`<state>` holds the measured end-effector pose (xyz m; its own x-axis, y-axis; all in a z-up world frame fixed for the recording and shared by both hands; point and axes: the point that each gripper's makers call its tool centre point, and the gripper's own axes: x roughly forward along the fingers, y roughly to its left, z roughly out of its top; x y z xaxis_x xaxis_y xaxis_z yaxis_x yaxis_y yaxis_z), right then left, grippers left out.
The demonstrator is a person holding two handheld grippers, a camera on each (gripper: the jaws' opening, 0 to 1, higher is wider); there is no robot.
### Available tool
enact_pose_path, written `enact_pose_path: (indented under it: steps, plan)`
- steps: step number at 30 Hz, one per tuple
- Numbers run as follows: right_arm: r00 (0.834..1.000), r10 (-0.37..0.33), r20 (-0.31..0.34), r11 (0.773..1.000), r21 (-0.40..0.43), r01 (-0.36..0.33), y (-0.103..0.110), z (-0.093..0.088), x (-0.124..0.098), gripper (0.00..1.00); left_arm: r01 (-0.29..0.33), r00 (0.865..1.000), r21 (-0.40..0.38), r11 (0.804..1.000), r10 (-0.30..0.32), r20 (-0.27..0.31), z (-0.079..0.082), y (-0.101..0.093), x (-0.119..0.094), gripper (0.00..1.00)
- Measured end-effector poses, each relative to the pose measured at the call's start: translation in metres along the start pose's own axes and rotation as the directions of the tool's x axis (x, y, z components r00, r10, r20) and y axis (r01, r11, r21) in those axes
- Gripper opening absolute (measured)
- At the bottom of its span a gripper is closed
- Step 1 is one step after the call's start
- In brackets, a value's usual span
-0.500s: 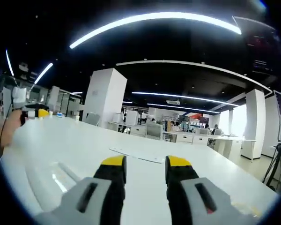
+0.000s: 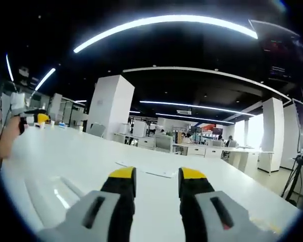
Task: Snap each plastic latch of the storage box into its locked position after aligning the lid with the box until every specified latch is closed and the lid sits flush.
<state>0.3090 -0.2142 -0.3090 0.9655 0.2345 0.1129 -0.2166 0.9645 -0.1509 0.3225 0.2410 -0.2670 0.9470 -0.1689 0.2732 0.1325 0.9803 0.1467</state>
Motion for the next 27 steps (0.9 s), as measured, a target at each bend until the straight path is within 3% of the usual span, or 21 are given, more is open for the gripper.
enact_pose_path:
  steps: [7,11,23,27]
  plan:
    - [0.999,-0.035,0.028,0.999,-0.008,0.035,-0.006,0.008,-0.004,0.33,-0.014,1.000,-0.025,1.000,0.014,0.000,0.003,0.009,-0.004,0.67]
    - [0.998,-0.056,0.037,0.998,-0.003,0.057,-0.011,0.010,-0.006,0.33,0.081,0.996,-0.135,0.987,-0.076,0.042,0.011,-0.005,-0.003,0.70]
    - [0.992,-0.120,0.046,0.993,-0.006,0.120,-0.023,0.013,-0.011,0.33,0.176,0.984,-0.134,0.975,-0.170,0.056,0.024,-0.023,-0.001,0.72]
    - [0.992,-0.114,0.046,0.993,0.004,0.114,-0.021,0.013,-0.011,0.33,0.207,0.975,-0.128,0.970,-0.194,0.107,0.038,-0.032,-0.002,0.72]
